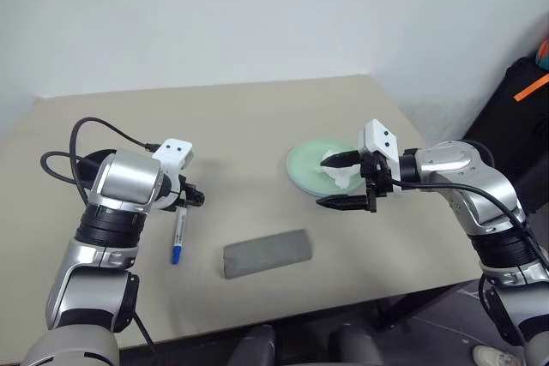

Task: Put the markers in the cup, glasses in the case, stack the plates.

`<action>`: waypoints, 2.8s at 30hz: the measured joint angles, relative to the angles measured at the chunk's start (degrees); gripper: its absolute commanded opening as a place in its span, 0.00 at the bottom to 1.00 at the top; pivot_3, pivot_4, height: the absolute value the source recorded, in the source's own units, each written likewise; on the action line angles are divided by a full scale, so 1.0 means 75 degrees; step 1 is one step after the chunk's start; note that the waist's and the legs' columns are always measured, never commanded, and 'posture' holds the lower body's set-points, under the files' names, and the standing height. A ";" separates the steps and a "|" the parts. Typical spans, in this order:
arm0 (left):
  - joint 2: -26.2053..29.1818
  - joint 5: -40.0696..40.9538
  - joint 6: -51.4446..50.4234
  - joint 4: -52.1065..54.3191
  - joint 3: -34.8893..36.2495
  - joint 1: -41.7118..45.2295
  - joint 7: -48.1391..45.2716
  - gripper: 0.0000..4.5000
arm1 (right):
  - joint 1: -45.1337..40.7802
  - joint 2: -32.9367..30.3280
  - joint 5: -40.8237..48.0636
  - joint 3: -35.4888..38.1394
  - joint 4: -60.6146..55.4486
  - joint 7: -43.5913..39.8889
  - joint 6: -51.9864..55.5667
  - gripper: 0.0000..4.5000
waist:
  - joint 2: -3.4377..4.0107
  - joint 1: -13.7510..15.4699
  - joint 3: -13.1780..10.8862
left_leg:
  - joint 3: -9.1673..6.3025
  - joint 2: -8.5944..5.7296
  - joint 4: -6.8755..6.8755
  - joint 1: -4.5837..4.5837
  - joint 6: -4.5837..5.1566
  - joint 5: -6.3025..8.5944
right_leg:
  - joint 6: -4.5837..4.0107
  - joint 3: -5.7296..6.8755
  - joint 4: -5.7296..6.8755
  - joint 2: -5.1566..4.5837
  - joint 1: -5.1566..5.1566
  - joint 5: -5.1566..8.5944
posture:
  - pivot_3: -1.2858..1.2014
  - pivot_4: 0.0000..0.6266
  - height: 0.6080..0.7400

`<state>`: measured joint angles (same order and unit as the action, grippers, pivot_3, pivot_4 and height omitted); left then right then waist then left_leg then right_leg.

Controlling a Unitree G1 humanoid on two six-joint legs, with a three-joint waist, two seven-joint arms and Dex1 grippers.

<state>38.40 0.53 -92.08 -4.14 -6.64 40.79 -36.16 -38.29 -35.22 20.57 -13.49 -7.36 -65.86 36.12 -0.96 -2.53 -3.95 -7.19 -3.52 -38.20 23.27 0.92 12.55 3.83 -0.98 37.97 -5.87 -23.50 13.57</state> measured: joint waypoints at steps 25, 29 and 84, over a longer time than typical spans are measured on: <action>0.0332 0.3254 0.0005 0.0180 0.0214 -0.0668 0.2834 0.03 | 0.0000 0.0002 0.0000 0.0000 -0.0004 0.0006 0.0000 1.00 | 0.0003 -0.0009 0.0003 | 0.0017 0.0003 0.0045 -0.0071 -0.0008 0.0009 | 0.0003 -0.0030 -0.0011 -0.0009 0.0023 0.0002 | 0.52 0.00 0.68; 0.0531 0.3829 0.0034 0.0183 0.0176 -0.0721 0.3233 0.03 | 0.0000 0.0001 -0.0001 0.0000 -0.0006 0.0006 0.0000 1.00 | 0.0003 -0.0019 0.0003 | 0.0018 0.0002 0.0047 -0.0073 -0.0009 0.0010 | 0.0003 -0.0038 -0.0011 -0.0008 0.0022 0.0002 | 0.52 0.00 0.68; 0.0588 0.2109 0.8318 -0.0424 0.4016 -0.1919 0.2687 0.03 | -0.0135 0.0092 0.0002 -0.0001 0.0039 -0.0009 -0.0041 1.00 | 0.0002 0.0191 0.0005 | 0.0038 0.0002 0.0047 -0.0074 -0.0035 0.0026 | -0.0016 -0.0047 -0.0022 0.0001 0.0018 -0.0017 | 0.52 0.00 0.68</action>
<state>42.81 16.35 -29.70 -7.32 23.48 26.40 -16.00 -39.30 -34.53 20.58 -13.51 -7.07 -65.93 35.81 -0.94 -1.10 -3.91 -6.90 -3.50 -37.84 22.72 0.66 12.74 3.71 -1.33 37.80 -5.86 -23.37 13.44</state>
